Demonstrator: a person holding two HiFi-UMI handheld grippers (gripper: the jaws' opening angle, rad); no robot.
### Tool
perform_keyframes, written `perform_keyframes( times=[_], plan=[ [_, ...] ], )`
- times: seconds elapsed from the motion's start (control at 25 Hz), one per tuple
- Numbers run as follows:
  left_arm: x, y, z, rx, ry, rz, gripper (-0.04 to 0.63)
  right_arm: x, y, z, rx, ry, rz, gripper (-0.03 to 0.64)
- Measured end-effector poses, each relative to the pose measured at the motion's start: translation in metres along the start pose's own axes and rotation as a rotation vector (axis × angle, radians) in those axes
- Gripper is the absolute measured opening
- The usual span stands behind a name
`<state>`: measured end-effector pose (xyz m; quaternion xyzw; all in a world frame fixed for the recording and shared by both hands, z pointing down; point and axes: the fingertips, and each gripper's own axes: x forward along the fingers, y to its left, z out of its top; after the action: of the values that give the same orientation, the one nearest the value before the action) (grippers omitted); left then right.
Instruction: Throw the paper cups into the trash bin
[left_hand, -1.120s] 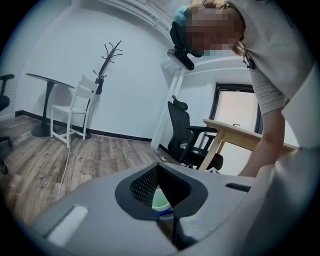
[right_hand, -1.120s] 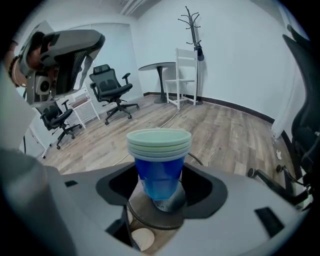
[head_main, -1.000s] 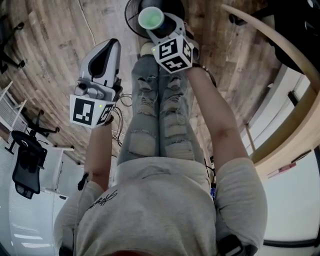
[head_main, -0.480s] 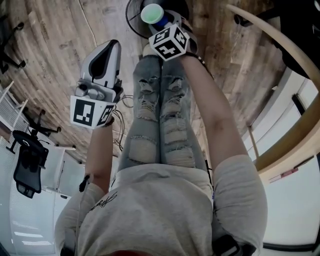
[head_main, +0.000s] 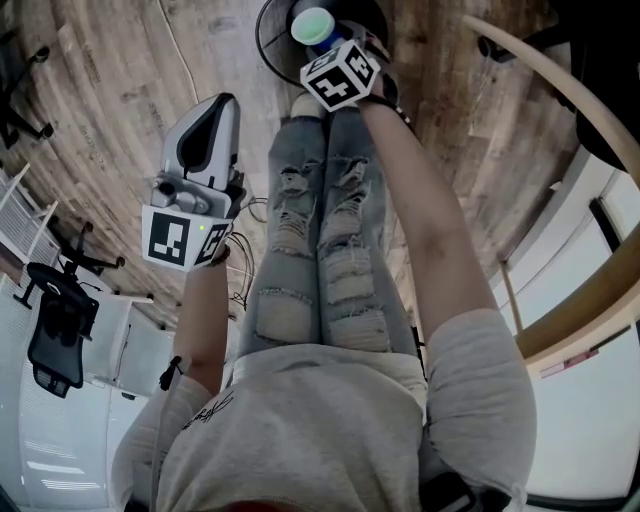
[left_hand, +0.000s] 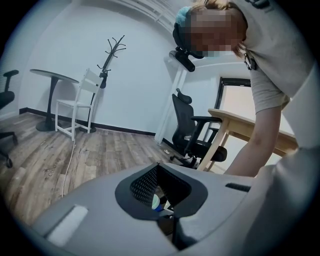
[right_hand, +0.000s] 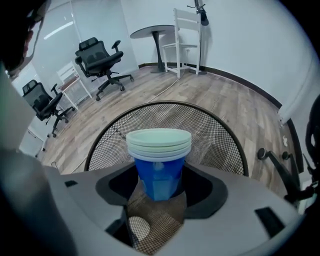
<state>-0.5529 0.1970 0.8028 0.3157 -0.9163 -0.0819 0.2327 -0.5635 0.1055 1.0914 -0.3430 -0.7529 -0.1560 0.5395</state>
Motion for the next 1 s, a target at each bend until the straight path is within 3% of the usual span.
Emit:
perform_keyframes(
  times=[0.4,1.0],
  plan=[
    [0.0,0.007,-0.008,-0.004,0.013,0.0,0.003,0.016,0.008,-0.001,-0.002,0.062,0.019,0.272],
    [0.007,-0.003,-0.007,-0.005,0.026,-0.027,0.003,-0.005,0.002,-0.001,-0.016,0.034,-0.014,0.272]
  ],
)
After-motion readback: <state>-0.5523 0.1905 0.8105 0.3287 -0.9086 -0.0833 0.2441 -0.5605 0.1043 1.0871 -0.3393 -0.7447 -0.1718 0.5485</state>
